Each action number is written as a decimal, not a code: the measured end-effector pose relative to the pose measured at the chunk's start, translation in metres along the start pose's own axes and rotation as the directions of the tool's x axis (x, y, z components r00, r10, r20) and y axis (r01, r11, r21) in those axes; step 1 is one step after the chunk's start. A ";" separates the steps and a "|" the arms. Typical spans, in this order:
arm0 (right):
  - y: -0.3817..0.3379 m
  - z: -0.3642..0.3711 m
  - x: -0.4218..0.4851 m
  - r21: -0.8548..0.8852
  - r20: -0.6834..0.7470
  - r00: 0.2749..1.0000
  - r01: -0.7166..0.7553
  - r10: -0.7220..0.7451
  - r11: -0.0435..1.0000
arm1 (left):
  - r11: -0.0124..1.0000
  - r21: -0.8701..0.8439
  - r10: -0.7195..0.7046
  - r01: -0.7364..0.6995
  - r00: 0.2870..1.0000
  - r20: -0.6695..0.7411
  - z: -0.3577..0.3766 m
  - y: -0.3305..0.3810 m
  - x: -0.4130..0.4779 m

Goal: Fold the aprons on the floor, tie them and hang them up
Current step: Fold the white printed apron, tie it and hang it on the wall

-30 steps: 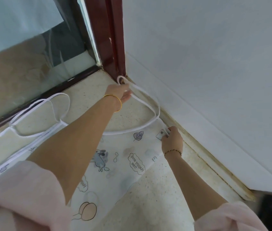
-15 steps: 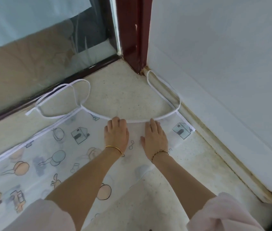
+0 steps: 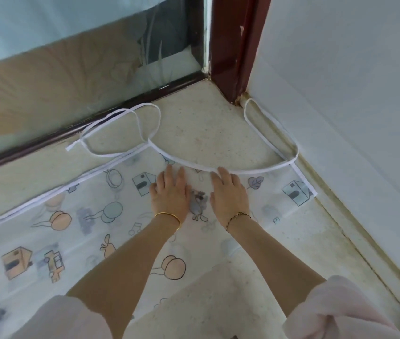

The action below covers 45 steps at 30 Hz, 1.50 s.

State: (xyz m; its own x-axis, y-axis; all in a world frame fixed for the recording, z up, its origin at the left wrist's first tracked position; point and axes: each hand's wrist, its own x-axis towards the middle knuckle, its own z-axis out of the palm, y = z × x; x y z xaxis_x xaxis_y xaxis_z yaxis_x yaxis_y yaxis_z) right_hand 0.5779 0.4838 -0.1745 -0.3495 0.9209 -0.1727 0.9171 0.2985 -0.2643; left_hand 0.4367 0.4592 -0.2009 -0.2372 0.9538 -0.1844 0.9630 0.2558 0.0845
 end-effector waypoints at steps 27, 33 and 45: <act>-0.194 0.022 0.156 -0.239 0.204 0.856 0.514 -0.475 0.824 | 0.977 -0.125 -0.153 0.171 0.978 0.140 -0.051 -0.230 0.064; -0.207 0.027 0.161 -0.211 0.217 0.839 0.540 -0.499 0.815 | 0.967 -0.217 -0.114 0.136 0.987 0.110 -0.051 -0.239 0.065; -0.241 0.041 0.150 -0.227 0.251 0.816 0.572 -0.520 0.788 | 0.977 -0.119 -0.166 0.174 0.983 0.077 -0.051 -0.284 0.032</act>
State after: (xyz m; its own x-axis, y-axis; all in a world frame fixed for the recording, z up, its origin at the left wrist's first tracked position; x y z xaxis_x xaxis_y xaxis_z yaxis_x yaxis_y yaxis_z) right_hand 0.2961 0.5399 -0.1758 -0.8103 0.5337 -0.2421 0.5668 0.8187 -0.0919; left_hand 0.1488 0.4247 -0.1805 -0.3831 0.8831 -0.2710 0.8847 0.4351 0.1674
